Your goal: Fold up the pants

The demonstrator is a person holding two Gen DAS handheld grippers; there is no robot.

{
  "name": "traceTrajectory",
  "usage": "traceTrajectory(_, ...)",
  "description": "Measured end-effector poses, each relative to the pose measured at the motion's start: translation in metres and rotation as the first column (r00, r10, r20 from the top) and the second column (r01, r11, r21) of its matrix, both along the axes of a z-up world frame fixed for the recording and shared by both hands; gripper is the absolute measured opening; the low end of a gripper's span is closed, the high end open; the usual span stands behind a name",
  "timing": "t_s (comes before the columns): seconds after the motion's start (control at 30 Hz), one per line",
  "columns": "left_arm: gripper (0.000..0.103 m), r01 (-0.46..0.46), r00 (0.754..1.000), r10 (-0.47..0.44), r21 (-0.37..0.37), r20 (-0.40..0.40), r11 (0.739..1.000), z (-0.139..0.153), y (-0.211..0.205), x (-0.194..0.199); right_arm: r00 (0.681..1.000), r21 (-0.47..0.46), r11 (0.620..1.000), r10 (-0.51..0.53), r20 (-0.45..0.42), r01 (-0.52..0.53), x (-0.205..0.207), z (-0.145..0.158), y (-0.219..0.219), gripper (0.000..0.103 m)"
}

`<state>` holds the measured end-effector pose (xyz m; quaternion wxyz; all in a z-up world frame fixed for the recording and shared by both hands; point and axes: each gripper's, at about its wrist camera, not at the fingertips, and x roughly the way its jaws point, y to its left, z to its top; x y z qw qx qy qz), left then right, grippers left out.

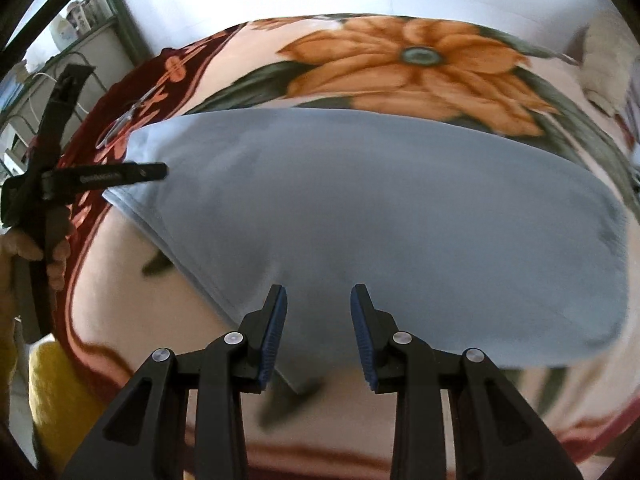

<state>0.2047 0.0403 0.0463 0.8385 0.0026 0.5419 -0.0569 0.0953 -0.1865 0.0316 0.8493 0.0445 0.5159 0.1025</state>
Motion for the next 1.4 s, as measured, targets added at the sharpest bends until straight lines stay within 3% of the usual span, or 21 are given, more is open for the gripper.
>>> traceTrajectory(0.1, 0.06, 0.025, 0.998, -0.02, 0.09, -0.056, 0.996, -0.017, 0.001, -0.001, 0.999, -0.036, 0.999, 0.011, -0.032, -0.012, 0.006, -0.019, 0.019, 0.034)
traceTrajectory(0.27, 0.06, 0.028, 0.998, -0.021, 0.114, -0.059, 0.993, -0.024, 0.016, -0.021, 0.998, -0.141, 0.988, 0.06, 0.007, -0.059, -0.016, -0.022, 0.042, 0.037)
traceTrajectory(0.37, 0.061, 0.01, 0.998, -0.001, 0.13, -0.067, 0.991, -0.024, 0.024, -0.029, 0.999, -0.061, 0.997, 0.047, -0.024, -0.048, -0.025, -0.025, 0.035, 0.038)
traceTrajectory(0.63, 0.062, -0.032, 0.995, 0.039, 0.068, -0.097, 0.997, -0.014, 0.039, -0.032, 0.998, -0.041, 0.997, 0.061, -0.02, -0.062, -0.034, -0.02, 0.033, 0.039)
traceTrajectory(0.8, 0.061, -0.033, 0.999, 0.034, 0.031, -0.027, 0.999, 0.007, 0.064, -0.026, 1.0, 0.058, 0.998, 0.024, 0.004, -0.024, -0.036, -0.006, 0.021, 0.039)
traceTrajectory(1.03, 0.061, -0.166, 0.984, 0.173, -0.14, 0.04, 0.976, 0.025, 0.121, 0.017, 0.999, 0.025, 0.999, 0.03, -0.04, -0.029, -0.028, -0.023, 0.028, 0.039)
traceTrajectory(1.27, 0.06, -0.127, 0.988, 0.137, -0.128, 0.066, 0.984, 0.013, 0.127, 0.061, 0.998, -0.02, 0.998, 0.053, -0.017, -0.053, -0.031, -0.028, 0.033, 0.041)
traceTrajectory(1.4, 0.051, -0.078, 0.993, 0.092, -0.184, 0.072, 0.98, 0.006, 0.123, 0.068, 0.999, -0.007, 0.999, 0.052, -0.008, -0.052, -0.032, -0.028, 0.03, 0.041)
